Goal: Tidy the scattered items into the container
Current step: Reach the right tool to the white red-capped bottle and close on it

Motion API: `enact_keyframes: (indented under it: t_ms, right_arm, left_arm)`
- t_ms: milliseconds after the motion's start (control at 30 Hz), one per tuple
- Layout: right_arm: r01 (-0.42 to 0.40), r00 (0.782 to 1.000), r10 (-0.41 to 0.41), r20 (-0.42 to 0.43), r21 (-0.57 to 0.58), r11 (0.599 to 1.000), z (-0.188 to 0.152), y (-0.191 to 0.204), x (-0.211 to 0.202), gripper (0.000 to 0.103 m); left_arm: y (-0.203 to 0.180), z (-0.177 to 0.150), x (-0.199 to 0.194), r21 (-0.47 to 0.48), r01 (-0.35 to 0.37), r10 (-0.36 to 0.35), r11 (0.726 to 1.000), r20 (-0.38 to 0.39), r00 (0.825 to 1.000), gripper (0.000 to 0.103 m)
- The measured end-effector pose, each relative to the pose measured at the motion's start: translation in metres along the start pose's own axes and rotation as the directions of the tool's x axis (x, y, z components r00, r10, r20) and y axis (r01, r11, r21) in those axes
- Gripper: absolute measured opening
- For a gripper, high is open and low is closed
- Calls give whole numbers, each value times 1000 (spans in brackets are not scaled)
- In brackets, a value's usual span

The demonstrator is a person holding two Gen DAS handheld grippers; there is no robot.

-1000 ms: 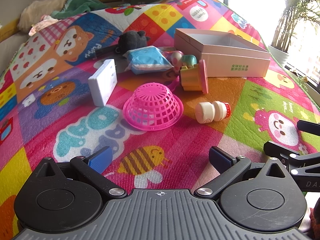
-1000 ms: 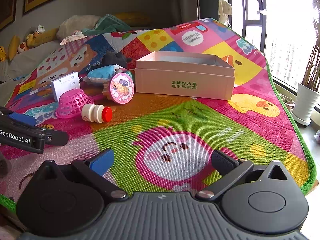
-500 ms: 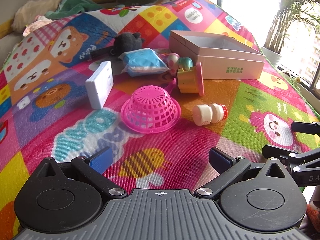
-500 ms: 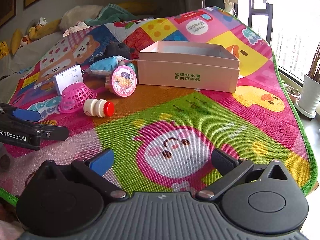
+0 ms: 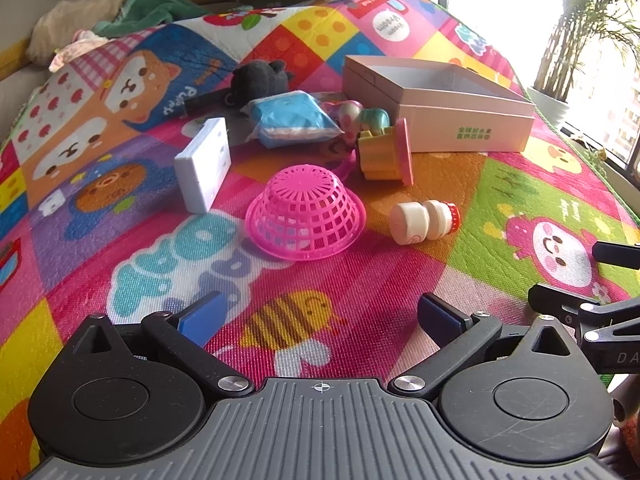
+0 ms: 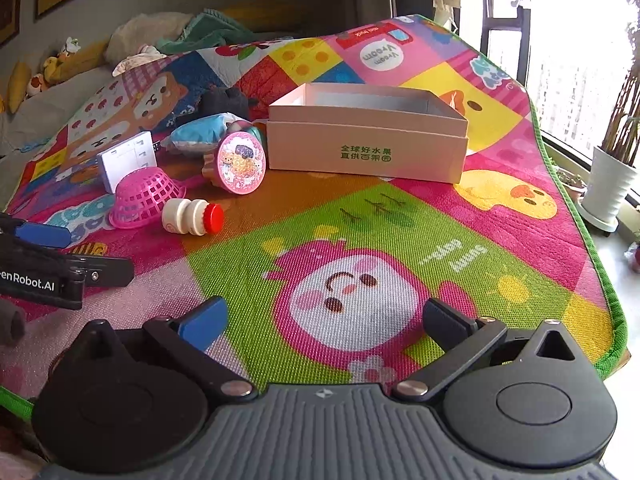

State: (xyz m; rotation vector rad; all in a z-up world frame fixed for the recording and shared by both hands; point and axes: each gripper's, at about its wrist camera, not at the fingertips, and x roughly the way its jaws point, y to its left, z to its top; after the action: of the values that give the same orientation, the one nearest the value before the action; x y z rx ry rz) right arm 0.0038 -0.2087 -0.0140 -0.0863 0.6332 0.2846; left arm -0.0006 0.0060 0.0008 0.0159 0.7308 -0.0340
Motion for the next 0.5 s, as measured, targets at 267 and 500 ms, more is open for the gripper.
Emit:
enact_keyframes:
  t_ms: [267, 500]
  right_arm:
    - [-65, 997, 67, 34, -54, 996, 30, 9, -4, 103]
    - [-205, 979, 205, -1, -42, 978, 67, 37, 18, 88]
  left_arm:
    - [1, -5, -2, 11, 15, -15, 1000, 28, 1000, 103]
    - [10, -5, -10, -10, 79, -78, 997, 57, 995, 103]
